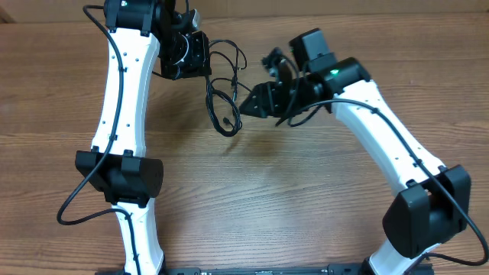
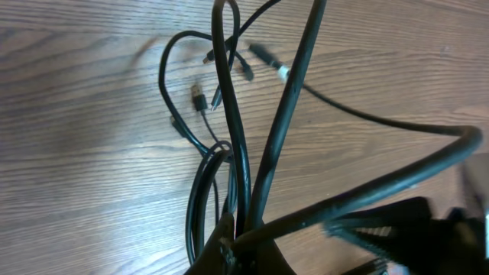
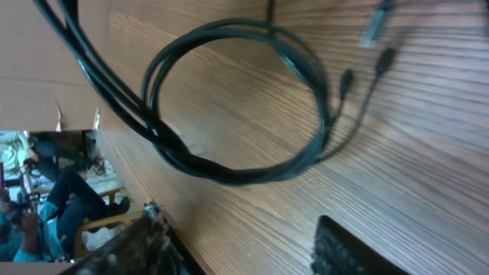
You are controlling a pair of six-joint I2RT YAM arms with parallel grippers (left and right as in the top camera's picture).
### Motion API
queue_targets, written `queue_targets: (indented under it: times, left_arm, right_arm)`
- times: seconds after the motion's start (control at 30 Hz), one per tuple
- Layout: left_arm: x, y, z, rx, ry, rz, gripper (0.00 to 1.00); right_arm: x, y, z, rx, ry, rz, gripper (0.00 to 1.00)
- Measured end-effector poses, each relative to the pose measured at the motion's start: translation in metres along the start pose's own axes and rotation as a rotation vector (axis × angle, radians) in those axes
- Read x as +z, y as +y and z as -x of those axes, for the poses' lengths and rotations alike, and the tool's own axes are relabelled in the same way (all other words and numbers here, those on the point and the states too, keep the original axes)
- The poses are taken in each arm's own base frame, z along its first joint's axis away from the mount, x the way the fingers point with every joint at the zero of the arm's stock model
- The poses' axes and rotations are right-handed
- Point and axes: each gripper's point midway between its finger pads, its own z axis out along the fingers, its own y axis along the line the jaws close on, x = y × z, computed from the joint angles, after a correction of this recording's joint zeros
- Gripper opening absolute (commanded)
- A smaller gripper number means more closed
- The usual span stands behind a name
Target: Untangle cables
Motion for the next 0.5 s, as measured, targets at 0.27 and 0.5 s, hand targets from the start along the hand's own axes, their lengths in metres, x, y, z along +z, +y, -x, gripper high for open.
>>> queue_targets:
  times: [0.27,0.5]
  left_arm:
    - [0.000,-0.009,0.004,0.004,-0.011,-0.047,0.04]
    - [0.000,-0.010,0.004,-0.003,-0.009,-0.054,0.04]
  right_arm:
    - [0.040,-0.049,-0.008,0.239,0.057,-0.162,0.64]
    - [0.070,-0.060,0.009,0.244,0.030,-0.106,0.63]
